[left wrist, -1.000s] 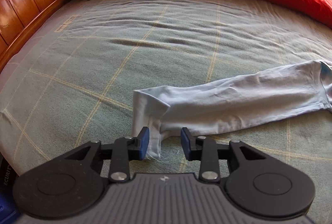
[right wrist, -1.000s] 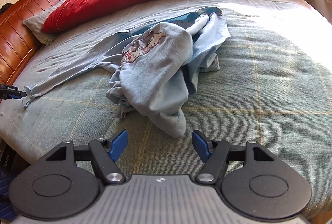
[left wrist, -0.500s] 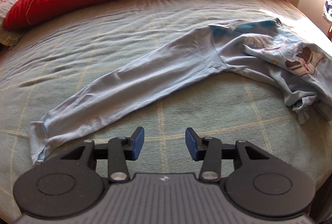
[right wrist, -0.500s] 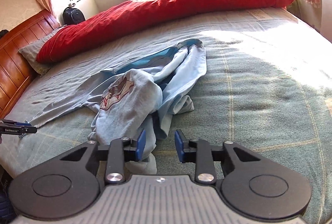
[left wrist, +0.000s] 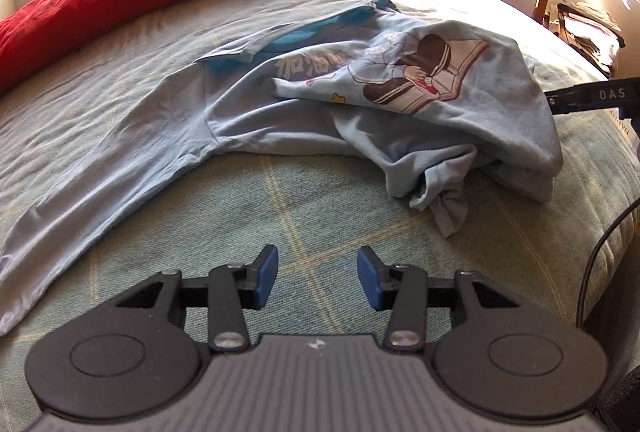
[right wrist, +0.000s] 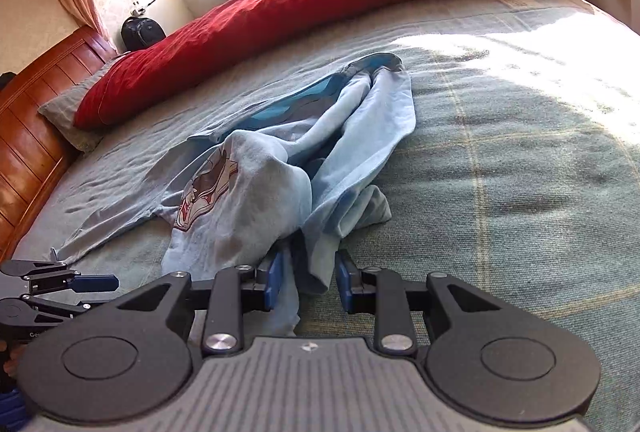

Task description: Fold clothes

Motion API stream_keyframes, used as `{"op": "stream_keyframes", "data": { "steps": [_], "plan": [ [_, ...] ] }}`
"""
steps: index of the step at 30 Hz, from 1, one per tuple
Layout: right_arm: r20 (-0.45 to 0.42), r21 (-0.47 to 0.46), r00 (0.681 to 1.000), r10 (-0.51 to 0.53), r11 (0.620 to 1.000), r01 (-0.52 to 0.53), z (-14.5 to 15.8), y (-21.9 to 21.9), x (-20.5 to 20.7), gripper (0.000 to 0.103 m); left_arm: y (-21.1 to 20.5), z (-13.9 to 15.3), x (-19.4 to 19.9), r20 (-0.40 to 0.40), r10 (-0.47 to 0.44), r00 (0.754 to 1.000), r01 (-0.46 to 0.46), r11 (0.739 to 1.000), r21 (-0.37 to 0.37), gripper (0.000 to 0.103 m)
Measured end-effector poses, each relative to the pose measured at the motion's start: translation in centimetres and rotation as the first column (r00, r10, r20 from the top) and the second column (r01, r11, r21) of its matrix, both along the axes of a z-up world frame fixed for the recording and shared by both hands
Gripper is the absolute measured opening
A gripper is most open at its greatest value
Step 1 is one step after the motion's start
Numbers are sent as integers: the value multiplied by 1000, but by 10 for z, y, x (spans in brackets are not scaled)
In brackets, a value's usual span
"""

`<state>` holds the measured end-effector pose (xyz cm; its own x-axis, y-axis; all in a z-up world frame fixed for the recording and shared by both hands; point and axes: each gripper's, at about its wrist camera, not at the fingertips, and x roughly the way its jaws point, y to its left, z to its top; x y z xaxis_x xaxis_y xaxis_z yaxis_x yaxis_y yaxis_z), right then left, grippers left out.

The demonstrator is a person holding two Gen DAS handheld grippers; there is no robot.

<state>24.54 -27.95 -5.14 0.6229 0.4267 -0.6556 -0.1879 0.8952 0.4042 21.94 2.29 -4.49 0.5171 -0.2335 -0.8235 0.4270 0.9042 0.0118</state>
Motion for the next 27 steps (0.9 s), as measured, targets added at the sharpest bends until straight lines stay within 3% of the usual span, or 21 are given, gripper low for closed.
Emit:
{"op": "stream_keyframes", "data": {
  "steps": [2, 4, 14, 27],
  "plan": [
    [8, -3, 1000, 5, 1000, -5, -3, 3, 7, 29, -3, -2, 1, -2, -5, 1000, 5, 1000, 4, 45],
    [18, -24, 1000, -4, 1000, 4, -1, -5, 8, 1, -5, -3, 3, -4, -5, 1000, 5, 1000, 7, 45],
    [68, -128, 996, -50, 990, 58, 11, -47, 14, 1, -14, -3, 10, -7, -9, 1000, 9, 1000, -3, 46],
    [79, -268, 979, -188, 942, 203, 22, -137, 33, 1, -40, 1, 6, -19, -31, 999, 31, 999, 21, 47]
  ]
}}
